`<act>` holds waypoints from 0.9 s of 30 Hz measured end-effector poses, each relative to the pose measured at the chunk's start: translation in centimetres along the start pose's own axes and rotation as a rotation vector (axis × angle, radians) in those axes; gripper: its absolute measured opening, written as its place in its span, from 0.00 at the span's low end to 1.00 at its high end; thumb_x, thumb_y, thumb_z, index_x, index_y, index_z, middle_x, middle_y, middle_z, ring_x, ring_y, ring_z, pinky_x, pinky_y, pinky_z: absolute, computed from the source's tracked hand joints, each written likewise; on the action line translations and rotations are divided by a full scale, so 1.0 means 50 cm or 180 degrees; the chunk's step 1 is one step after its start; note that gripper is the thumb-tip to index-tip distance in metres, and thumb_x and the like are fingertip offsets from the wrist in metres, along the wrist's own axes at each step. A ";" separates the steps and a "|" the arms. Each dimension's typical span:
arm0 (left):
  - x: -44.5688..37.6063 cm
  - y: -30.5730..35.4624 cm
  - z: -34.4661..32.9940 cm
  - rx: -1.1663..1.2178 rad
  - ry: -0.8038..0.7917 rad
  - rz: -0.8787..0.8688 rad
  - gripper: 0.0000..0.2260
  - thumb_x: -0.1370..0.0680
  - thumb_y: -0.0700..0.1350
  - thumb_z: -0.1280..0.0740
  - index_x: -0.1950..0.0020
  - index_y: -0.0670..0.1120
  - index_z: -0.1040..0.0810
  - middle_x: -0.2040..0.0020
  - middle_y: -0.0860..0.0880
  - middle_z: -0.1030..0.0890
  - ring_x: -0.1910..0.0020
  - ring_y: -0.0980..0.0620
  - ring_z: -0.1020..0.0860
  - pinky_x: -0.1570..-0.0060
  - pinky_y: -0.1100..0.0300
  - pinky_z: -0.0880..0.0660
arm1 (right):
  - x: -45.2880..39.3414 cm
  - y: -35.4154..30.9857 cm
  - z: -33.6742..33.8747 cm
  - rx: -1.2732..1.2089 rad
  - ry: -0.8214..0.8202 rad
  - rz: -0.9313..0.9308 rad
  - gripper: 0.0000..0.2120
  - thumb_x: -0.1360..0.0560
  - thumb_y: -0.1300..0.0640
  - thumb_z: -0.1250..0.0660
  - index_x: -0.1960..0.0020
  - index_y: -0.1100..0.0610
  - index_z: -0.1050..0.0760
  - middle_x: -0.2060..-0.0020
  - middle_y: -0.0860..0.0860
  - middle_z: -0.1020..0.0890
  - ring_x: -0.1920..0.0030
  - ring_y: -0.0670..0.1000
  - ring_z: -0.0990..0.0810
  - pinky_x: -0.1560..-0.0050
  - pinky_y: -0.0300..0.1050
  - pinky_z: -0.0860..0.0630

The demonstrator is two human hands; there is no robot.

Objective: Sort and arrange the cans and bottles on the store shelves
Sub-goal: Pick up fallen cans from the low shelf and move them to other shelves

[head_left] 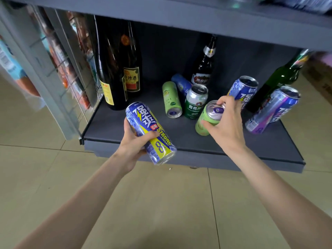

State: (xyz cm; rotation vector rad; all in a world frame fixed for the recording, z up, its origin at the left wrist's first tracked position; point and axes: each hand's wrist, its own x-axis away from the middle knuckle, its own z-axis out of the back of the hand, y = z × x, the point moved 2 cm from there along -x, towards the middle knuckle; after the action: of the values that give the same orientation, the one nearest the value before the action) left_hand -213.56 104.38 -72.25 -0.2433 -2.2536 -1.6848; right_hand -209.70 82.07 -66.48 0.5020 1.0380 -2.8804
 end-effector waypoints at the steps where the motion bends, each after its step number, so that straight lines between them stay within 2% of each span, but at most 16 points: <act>1: 0.007 0.011 0.003 -0.0016 -0.0079 -0.0053 0.29 0.30 0.33 0.29 0.37 0.54 0.35 0.51 0.49 0.19 0.58 0.50 0.18 0.66 0.58 0.22 | 0.007 -0.004 0.005 -0.0149 -0.0071 -0.0007 0.29 0.35 0.63 0.25 0.41 0.53 0.36 0.46 0.49 0.36 0.54 0.47 0.31 0.55 0.34 0.36; 3: 0.024 0.047 0.007 -0.0087 -0.0279 -0.0035 0.31 0.32 0.32 0.28 0.37 0.56 0.34 0.51 0.50 0.19 0.56 0.50 0.18 0.63 0.55 0.21 | 0.009 -0.019 0.024 -0.0416 -0.0274 -0.0084 0.32 0.37 0.63 0.24 0.38 0.53 0.35 0.45 0.49 0.34 0.54 0.43 0.31 0.56 0.28 0.36; 6: 0.086 0.115 0.014 -0.0067 -0.0576 0.0391 0.37 0.42 0.38 0.24 0.36 0.54 0.33 0.47 0.48 0.19 0.51 0.47 0.18 0.54 0.49 0.21 | 0.030 -0.073 0.079 -0.0481 -0.0709 -0.0127 0.28 0.40 0.63 0.22 0.43 0.53 0.29 0.48 0.49 0.31 0.56 0.41 0.29 0.55 0.21 0.36; 8: 0.151 0.178 0.011 -0.0089 -0.0758 0.0674 0.39 0.45 0.42 0.24 0.35 0.54 0.33 0.44 0.47 0.19 0.48 0.47 0.19 0.51 0.50 0.22 | 0.041 -0.138 0.144 -0.0347 -0.1116 -0.0006 0.28 0.42 0.61 0.21 0.45 0.54 0.28 0.50 0.48 0.30 0.57 0.40 0.30 0.54 0.21 0.36; 10: 0.234 0.257 0.007 -0.0100 -0.0954 0.0952 0.39 0.44 0.41 0.25 0.34 0.53 0.32 0.44 0.47 0.19 0.48 0.47 0.19 0.51 0.52 0.21 | 0.042 -0.221 0.232 -0.0287 -0.1661 0.0130 0.29 0.43 0.59 0.19 0.46 0.53 0.28 0.51 0.47 0.30 0.56 0.38 0.29 0.54 0.22 0.36; 12: 0.317 0.345 -0.004 -0.0123 -0.1141 0.1172 0.43 0.45 0.40 0.22 0.33 0.51 0.33 0.44 0.46 0.19 0.48 0.47 0.19 0.52 0.52 0.21 | 0.037 -0.304 0.329 -0.0347 -0.2142 0.0232 0.28 0.43 0.57 0.19 0.46 0.51 0.27 0.51 0.45 0.29 0.54 0.34 0.29 0.53 0.22 0.36; 15: 0.420 0.515 -0.043 -0.0325 -0.1388 0.1190 0.45 0.47 0.45 0.17 0.33 0.49 0.33 0.45 0.46 0.19 0.47 0.48 0.20 0.52 0.55 0.22 | 0.007 -0.431 0.483 -0.0484 -0.2493 0.0340 0.30 0.42 0.58 0.19 0.44 0.48 0.28 0.50 0.43 0.27 0.51 0.31 0.29 0.50 0.22 0.37; 17: 0.470 0.650 -0.090 -0.0480 -0.1493 0.1093 0.44 0.47 0.46 0.17 0.34 0.52 0.32 0.45 0.49 0.19 0.46 0.50 0.21 0.49 0.56 0.23 | -0.034 -0.518 0.595 -0.0521 -0.2448 0.0428 0.32 0.42 0.59 0.19 0.43 0.46 0.29 0.50 0.41 0.28 0.50 0.33 0.29 0.49 0.24 0.36; 20: 0.543 0.872 -0.198 -0.0645 -0.1583 0.0725 0.46 0.47 0.44 0.18 0.34 0.57 0.34 0.42 0.49 0.20 0.44 0.49 0.21 0.44 0.48 0.24 | -0.114 -0.645 0.794 -0.0597 -0.2178 0.0319 0.36 0.42 0.61 0.20 0.38 0.48 0.31 0.45 0.45 0.27 0.48 0.41 0.28 0.48 0.32 0.33; 21: 0.569 0.946 -0.241 -0.0678 -0.1625 0.0547 0.46 0.48 0.45 0.17 0.34 0.57 0.33 0.43 0.50 0.20 0.45 0.50 0.21 0.44 0.48 0.24 | -0.139 -0.688 0.869 -0.0588 -0.2097 0.0330 0.37 0.41 0.61 0.20 0.37 0.48 0.32 0.45 0.45 0.28 0.47 0.42 0.28 0.49 0.32 0.33; 24: 0.642 1.158 -0.370 -0.0750 -0.1739 -0.0027 0.48 0.51 0.49 0.17 0.35 0.56 0.33 0.45 0.51 0.19 0.48 0.52 0.20 0.51 0.53 0.21 | -0.203 -0.792 1.103 -0.0555 -0.1782 0.0451 0.37 0.39 0.61 0.21 0.36 0.47 0.34 0.49 0.42 0.27 0.50 0.43 0.26 0.51 0.25 0.34; 27: 0.702 1.364 -0.505 -0.0980 -0.1902 -0.0652 0.48 0.51 0.45 0.18 0.34 0.55 0.35 0.47 0.53 0.18 0.51 0.54 0.19 0.56 0.58 0.21 | -0.266 -0.862 1.330 -0.0972 -0.1129 0.0406 0.35 0.38 0.55 0.21 0.39 0.40 0.35 0.46 0.42 0.26 0.48 0.43 0.24 0.50 0.33 0.29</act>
State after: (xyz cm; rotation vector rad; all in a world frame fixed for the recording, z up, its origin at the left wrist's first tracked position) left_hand -220.80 98.34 7.93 -0.6884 -2.4650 -2.3153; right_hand -222.44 72.84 12.32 0.0349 1.2891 -2.5064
